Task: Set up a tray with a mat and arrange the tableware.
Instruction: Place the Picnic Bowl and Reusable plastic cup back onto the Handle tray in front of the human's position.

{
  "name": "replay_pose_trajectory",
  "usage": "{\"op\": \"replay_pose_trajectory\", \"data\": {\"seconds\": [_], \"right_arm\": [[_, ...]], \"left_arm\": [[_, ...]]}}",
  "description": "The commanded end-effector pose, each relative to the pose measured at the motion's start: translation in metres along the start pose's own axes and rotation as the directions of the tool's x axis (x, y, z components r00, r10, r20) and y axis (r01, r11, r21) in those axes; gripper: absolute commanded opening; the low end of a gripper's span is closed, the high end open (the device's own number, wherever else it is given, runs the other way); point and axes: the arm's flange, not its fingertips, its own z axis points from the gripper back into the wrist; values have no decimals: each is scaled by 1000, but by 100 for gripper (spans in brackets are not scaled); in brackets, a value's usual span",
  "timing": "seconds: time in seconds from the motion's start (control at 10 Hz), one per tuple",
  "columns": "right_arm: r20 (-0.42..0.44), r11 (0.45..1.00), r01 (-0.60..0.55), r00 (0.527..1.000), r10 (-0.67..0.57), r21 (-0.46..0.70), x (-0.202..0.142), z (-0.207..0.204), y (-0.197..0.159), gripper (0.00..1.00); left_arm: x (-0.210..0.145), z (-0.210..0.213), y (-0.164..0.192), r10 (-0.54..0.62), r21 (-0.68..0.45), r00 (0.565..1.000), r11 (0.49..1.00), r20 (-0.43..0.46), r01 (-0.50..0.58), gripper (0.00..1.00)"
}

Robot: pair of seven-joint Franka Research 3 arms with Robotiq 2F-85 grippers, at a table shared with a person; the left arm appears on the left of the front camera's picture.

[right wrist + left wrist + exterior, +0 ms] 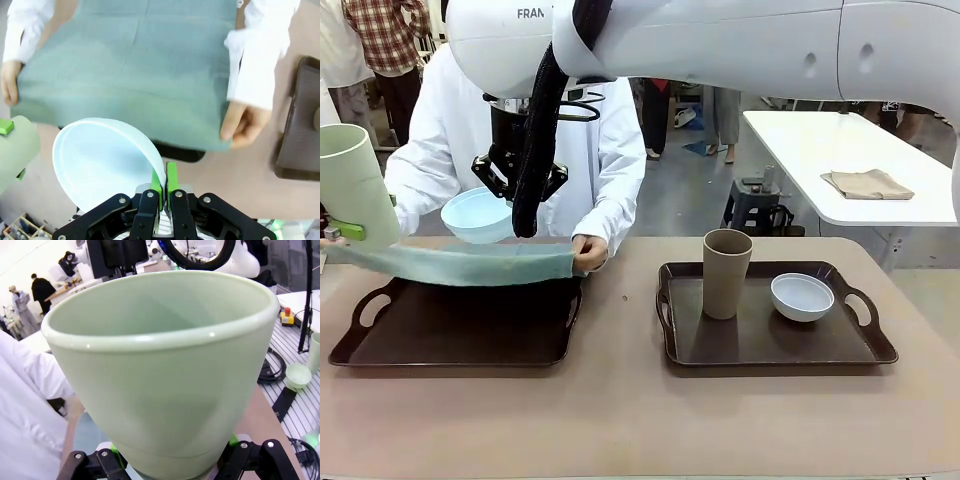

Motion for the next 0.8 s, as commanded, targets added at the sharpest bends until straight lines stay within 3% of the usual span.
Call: {"op": "replay_pose_trajectory", "data": {"seconds": [0.0,0.7], "right_arm": [[5,1000,0,1000,0,-1,-1,3,0,0],[5,1000,0,1000,0,-1,-1,3,0,0]], "left_arm": [[0,1,0,-22,4,1000,1000,-6,22,0],[0,1,0,-22,4,1000,1000,-6,22,0]]}}
